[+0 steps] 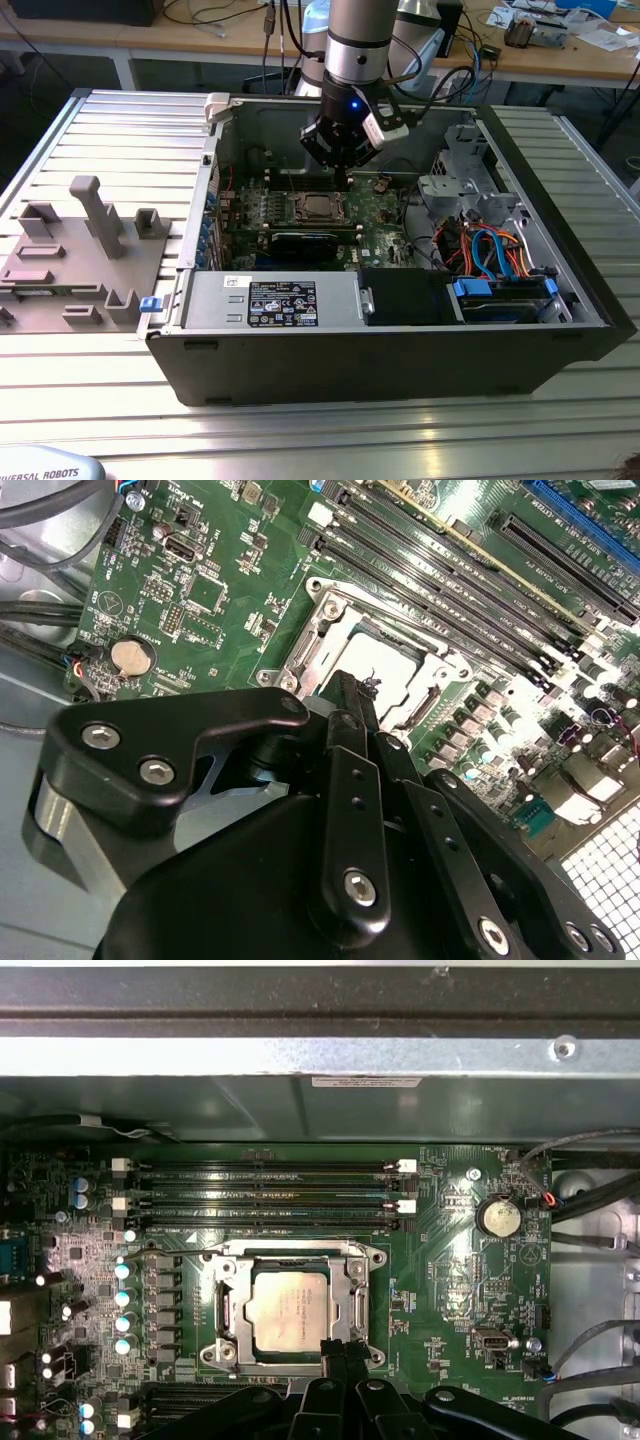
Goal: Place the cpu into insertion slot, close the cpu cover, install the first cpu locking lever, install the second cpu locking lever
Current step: 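Install the first cpu locking lever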
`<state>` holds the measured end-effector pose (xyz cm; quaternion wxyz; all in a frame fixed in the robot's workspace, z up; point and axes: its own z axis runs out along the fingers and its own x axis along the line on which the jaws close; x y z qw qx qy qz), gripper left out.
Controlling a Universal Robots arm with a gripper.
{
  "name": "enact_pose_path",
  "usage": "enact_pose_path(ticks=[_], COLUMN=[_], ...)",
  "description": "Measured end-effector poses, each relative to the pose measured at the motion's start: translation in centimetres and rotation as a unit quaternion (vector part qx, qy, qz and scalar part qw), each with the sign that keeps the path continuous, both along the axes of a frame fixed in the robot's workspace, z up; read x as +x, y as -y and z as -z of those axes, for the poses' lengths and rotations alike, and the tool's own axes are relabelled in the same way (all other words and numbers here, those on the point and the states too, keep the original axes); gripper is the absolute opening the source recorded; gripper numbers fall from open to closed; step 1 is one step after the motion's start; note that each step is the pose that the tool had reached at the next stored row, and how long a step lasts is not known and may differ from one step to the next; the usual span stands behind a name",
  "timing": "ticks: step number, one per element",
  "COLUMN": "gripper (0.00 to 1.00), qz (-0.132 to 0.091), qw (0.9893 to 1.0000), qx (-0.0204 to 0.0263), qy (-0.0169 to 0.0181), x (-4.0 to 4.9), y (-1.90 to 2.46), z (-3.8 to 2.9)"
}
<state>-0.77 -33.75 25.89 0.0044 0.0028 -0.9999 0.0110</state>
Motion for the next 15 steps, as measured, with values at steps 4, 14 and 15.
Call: enact_pose_path(ticks=[4, 14, 15], gripper=[0.11, 0.11, 0.11], qz=[-0.002, -0.005, -0.006], qw=[1.0000, 1.0000, 1.0000], qx=[0.0000, 0.0000, 0.0000], qy=[0.0000, 0.0000, 0.0000], x=[0.00, 0.00, 0.00], y=[0.00, 0.00, 0.00], z=[0.00, 0.00, 0.00])
